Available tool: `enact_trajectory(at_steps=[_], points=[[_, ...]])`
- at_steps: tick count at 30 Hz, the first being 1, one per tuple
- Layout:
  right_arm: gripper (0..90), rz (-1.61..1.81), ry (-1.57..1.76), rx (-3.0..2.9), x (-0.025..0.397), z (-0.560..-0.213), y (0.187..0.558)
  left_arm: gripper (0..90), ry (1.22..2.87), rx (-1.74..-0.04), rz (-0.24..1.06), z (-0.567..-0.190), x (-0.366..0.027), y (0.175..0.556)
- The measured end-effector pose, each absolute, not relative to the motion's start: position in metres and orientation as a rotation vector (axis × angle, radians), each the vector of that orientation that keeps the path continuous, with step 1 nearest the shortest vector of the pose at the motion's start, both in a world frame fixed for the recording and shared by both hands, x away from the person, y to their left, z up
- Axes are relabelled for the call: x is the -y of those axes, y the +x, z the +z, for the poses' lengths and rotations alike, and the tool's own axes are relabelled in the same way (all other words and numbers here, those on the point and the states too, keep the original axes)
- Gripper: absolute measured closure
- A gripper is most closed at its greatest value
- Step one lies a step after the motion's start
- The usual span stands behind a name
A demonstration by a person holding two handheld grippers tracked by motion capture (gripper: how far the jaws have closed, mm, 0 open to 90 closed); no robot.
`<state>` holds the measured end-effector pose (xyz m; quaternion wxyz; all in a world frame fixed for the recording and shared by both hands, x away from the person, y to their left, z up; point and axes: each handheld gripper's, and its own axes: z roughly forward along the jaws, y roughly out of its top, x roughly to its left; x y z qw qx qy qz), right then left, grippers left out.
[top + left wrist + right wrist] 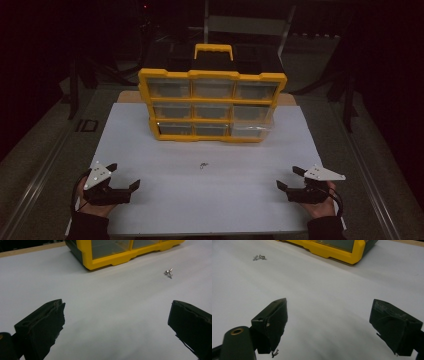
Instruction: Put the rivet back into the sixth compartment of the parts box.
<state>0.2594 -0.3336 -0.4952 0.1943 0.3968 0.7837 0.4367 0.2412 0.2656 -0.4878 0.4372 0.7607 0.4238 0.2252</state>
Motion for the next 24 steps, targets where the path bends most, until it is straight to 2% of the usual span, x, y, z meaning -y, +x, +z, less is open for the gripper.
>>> enact_trajectory(at_steps=[10, 24], points=[[15.2, 1.261, 1.06, -2.221, 0.319, -0.484, 0.267, 1.7, 1.911, -1.044, 0.565, -0.49, -0.263, 0.24], [15.6, 1.263, 0.863, -2.368, 0.266, -0.459, 0.293, 1.7, 1.911, -1.054, 0.573, -0.49, -0.265, 0.238]])
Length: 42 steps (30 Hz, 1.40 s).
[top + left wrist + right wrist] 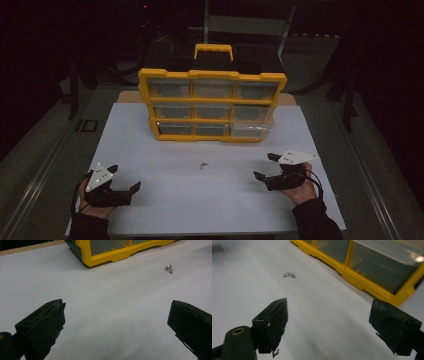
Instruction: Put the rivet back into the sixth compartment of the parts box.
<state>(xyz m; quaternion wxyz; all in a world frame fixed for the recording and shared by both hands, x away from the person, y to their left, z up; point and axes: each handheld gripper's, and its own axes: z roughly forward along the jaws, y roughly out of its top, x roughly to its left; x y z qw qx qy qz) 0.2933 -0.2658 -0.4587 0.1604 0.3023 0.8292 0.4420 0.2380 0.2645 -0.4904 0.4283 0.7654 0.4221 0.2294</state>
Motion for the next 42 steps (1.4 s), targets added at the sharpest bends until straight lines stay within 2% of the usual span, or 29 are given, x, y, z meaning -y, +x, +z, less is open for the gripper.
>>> enact_trajectory(at_steps=[33, 42], points=[[15.7, 1.201, 0.504, -2.595, 0.137, -0.435, 0.329, 1.5, 1.906, -1.034, 0.578, -0.489, -0.263, 0.237], [15.6, 1.142, 0.464, -2.661, 0.117, -0.437, 0.341, 1.5, 1.907, -1.031, 0.576, -0.489, -0.263, 0.237]])
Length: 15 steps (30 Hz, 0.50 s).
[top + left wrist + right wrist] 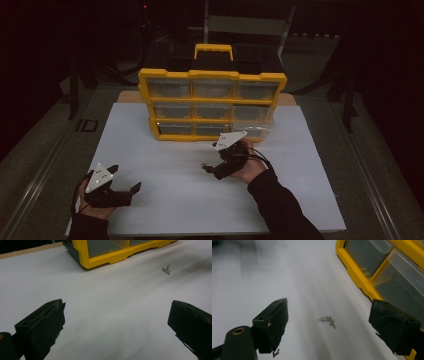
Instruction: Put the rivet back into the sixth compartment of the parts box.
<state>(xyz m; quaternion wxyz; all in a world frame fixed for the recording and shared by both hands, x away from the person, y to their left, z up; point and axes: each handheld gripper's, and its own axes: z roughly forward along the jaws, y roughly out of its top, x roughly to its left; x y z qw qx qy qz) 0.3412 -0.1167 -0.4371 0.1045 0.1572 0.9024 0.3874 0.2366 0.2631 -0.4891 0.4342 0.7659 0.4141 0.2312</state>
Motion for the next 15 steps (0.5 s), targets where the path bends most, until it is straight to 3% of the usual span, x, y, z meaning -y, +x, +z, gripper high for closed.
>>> enact_trajectory(at_steps=[15], points=[[14.9, 0.975, 0.422, -2.783, 0.1, -0.454, 0.355, 1.5, 1.915, -1.026, 0.575, -0.489, -0.262, 0.236]])
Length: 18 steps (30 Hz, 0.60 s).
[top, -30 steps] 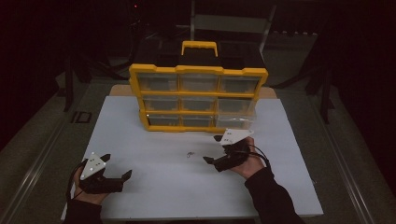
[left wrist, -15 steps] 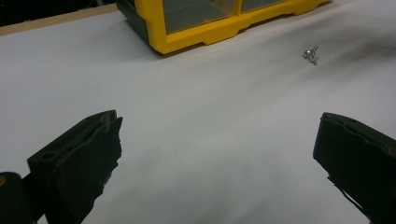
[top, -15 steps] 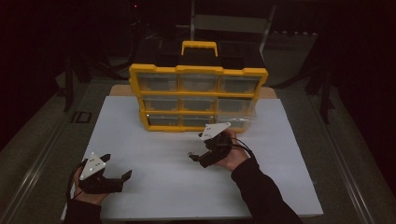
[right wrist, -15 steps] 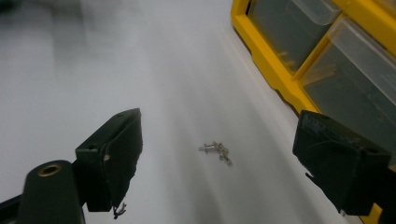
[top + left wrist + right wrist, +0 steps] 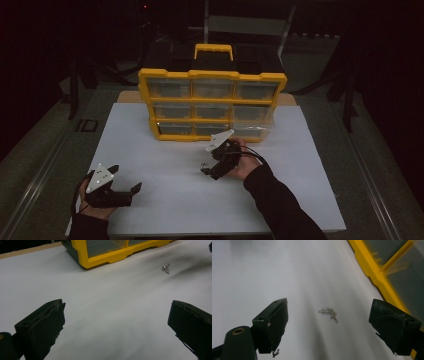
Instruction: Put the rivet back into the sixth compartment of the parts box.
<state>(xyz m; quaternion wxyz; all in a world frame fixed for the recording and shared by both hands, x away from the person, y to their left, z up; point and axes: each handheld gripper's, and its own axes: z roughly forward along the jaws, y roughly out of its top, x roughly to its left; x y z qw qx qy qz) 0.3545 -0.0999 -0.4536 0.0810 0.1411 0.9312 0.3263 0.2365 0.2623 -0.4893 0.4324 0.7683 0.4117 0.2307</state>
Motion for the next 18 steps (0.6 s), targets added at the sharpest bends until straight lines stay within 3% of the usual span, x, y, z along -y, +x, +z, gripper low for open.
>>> enact_trajectory(at_steps=[18], points=[[15.9, 0.842, 0.352, -2.901, 0.077, -0.485, 0.358, 1.5, 1.918, -1.025, 0.578, -0.489, -0.262, 0.236]])
